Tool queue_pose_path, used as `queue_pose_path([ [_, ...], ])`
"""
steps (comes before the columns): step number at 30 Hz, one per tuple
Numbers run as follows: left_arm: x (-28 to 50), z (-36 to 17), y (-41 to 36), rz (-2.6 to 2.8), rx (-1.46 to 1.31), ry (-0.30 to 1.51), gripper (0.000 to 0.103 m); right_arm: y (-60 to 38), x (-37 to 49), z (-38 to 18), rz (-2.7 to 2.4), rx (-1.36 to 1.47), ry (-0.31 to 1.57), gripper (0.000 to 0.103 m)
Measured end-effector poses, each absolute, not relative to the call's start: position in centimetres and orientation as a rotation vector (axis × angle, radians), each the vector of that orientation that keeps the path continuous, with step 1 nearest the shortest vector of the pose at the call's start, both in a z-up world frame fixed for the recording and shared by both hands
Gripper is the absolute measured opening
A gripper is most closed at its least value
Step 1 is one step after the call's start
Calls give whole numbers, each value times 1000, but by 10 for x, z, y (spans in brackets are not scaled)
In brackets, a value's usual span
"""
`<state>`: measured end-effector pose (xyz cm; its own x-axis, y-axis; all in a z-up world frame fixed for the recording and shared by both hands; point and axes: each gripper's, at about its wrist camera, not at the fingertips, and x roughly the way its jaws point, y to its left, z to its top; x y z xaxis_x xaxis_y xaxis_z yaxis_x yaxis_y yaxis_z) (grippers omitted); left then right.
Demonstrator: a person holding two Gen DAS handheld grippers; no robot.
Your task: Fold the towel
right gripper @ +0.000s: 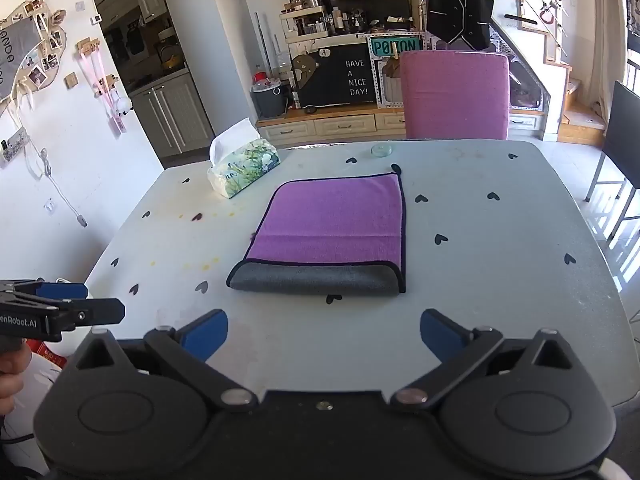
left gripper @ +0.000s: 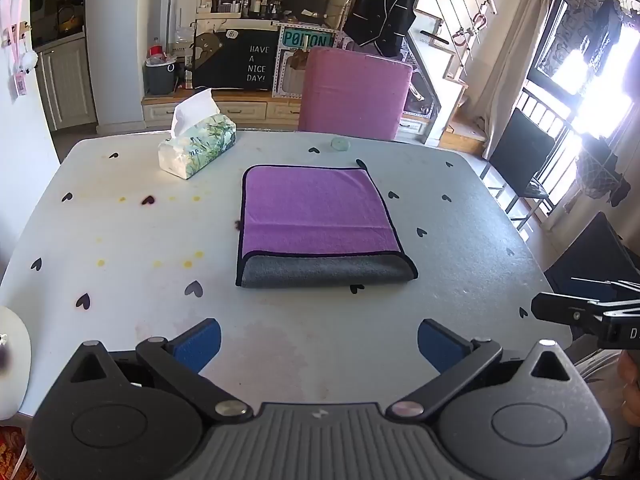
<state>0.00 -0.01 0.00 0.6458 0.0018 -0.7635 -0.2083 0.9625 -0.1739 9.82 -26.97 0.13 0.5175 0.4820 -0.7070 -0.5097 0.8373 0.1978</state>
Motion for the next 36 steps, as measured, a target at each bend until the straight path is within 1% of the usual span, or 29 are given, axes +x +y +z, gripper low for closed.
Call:
queue_pose_path([
  [36, 0, 0, 0, 123, -253, 866, 103, -271, 99, 2, 615, -35, 839, 102],
])
